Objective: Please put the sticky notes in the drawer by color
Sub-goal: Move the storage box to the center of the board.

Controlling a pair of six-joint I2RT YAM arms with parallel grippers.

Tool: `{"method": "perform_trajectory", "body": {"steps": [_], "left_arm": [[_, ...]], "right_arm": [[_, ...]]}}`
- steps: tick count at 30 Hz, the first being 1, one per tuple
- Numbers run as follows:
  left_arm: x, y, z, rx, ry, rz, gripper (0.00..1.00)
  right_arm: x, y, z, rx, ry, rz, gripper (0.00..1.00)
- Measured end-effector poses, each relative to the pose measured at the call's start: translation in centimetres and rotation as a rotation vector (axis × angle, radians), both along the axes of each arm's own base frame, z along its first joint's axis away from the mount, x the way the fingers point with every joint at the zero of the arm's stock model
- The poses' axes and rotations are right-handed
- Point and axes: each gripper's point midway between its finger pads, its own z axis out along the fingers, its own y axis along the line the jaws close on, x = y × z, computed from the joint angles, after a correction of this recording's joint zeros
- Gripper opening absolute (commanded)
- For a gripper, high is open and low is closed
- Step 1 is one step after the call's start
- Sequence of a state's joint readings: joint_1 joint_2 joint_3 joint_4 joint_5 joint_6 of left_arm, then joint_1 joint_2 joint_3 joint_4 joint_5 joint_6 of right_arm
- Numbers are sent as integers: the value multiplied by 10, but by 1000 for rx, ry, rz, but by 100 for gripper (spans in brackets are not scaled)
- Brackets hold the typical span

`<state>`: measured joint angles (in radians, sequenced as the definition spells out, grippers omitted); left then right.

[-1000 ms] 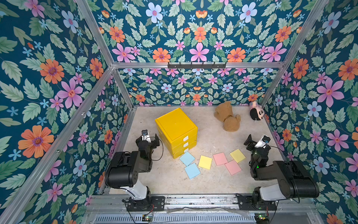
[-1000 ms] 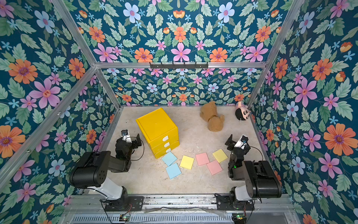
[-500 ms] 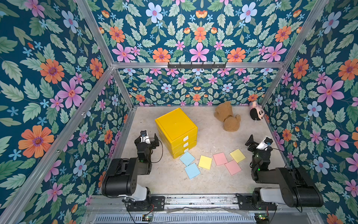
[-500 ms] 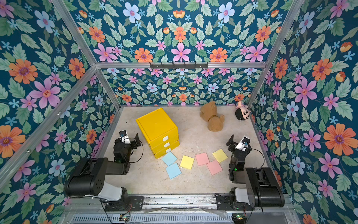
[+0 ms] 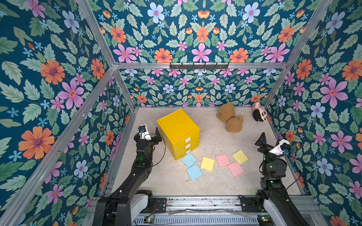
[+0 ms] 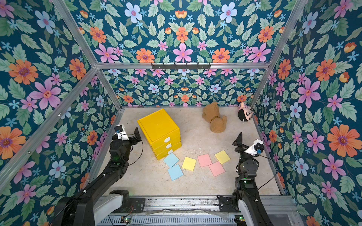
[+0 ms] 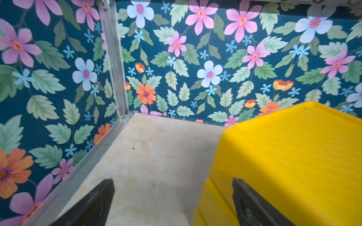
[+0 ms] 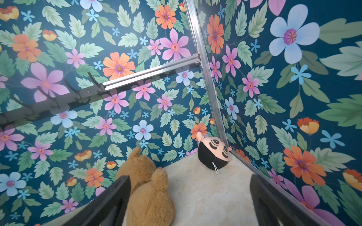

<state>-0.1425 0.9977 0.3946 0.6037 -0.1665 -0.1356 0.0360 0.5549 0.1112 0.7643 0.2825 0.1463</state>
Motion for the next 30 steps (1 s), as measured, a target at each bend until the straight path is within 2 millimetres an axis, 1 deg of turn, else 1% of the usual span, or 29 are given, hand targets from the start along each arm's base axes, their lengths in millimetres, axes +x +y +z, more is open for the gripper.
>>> {"method": "perform_trajectory", "body": {"steps": [3, 6, 8, 10, 14, 16, 19, 22, 24, 28, 30], "left_arm": [[-6, -9, 10, -63, 41, -21, 100], [-11, -13, 26, -142, 83, -20, 100], [-16, -15, 30, -192, 127, -27, 99], [-24, -20, 24, -229, 186, -46, 100], [-42, -31, 5, -302, 314, -97, 100], [-50, -38, 2, -344, 359, -123, 99], [-59, -52, 3, -428, 409, -184, 99], [-69, -71, 5, -530, 446, -271, 97], [-74, -82, 3, -592, 475, -323, 95], [-82, -100, -1, -692, 520, -401, 91], [-83, -108, -4, -754, 535, -439, 87]], "right_arm": [[2, 11, -2, 55, 34, 78, 99], [11, 27, 0, 123, 97, 181, 99], [18, 41, 0, 163, 150, 257, 99], [24, 55, -6, 196, 216, 328, 99], [31, 81, -20, 258, 351, 447, 99], [32, 95, -20, 276, 383, 500, 99], [31, 122, -20, 286, 435, 581, 99], [25, 157, -22, 257, 485, 659, 99], [20, 182, -27, 227, 517, 713, 99], [19, 217, -39, 197, 569, 771, 99], [16, 237, -47, 180, 597, 817, 99]]}}
